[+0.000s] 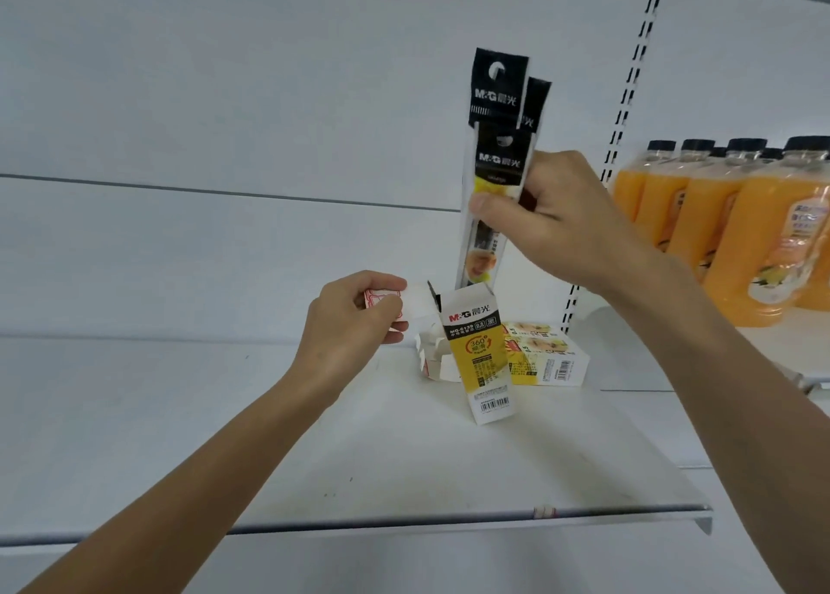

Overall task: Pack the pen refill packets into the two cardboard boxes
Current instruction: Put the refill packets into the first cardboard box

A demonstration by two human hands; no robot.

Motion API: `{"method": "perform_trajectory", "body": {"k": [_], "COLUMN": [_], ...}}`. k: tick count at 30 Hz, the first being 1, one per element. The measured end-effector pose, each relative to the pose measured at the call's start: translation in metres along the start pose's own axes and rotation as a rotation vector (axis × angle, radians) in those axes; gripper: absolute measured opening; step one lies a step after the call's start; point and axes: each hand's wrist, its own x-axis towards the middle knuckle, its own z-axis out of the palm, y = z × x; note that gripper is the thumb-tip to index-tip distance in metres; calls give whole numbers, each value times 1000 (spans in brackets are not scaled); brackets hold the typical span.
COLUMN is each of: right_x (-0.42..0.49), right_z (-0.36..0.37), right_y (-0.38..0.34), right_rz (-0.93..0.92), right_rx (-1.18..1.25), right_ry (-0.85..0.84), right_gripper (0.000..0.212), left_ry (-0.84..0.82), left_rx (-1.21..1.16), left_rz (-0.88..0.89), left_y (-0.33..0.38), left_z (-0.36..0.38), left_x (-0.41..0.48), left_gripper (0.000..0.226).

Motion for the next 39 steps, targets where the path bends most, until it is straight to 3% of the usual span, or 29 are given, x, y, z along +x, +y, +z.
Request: {"method": "perform_trajectory", "body": {"k": [7, 13, 16, 19, 22, 24, 27, 29, 31, 33, 35, 37, 39], "right_x": [-1, -4, -15, -17, -28, -39, -49, -50, -52, -55, -61, -74, -90], "right_z": [-4, 28, 30, 26, 37, 49, 66, 78, 86, 79, 70, 69, 75], "right_y": [2, 25, 33, 34, 44, 51, 53, 49, 48, 54, 73, 101, 125], "right_rz": [-18, 214, 432, 435, 469, 520, 543, 499, 434, 464, 560, 635, 657], "right_rx": [298, -165, 50, 301, 330, 331, 317, 281, 310, 518, 641, 314, -112], "right_ry": [2, -312, -311, -222, -312, -421, -294, -219, -285, -393, -340, -254, -402], "right_gripper": [32, 28, 32, 50, 53, 69, 82, 82, 76, 68, 58, 55, 63], "left_ry": [-13, -20, -20, -2, 13, 41, 27, -37, -76, 3, 102, 139, 177], "left_rx": [-83, -78, -77, -79, -94, -147, -317, -254, -204, -249, -296, -357, -406], "left_rz": [-30, 10, -4, 1, 6, 11, -59, -115, -176, -233, -265, -278, -264], "left_y": [0, 0, -3, -6, -7, -11, -22, -30, -39, -46, -50, -52, -50], "left_z": [3, 9, 6, 2, 1, 2, 12, 27, 40, 44, 42, 42, 42], "left_x": [1, 2, 4, 8, 10, 10, 2, -8, -16, -14, -10, -10, -13], "left_gripper": [24, 25, 24, 21, 19, 35, 69, 70, 62, 59, 53, 48, 45]}}
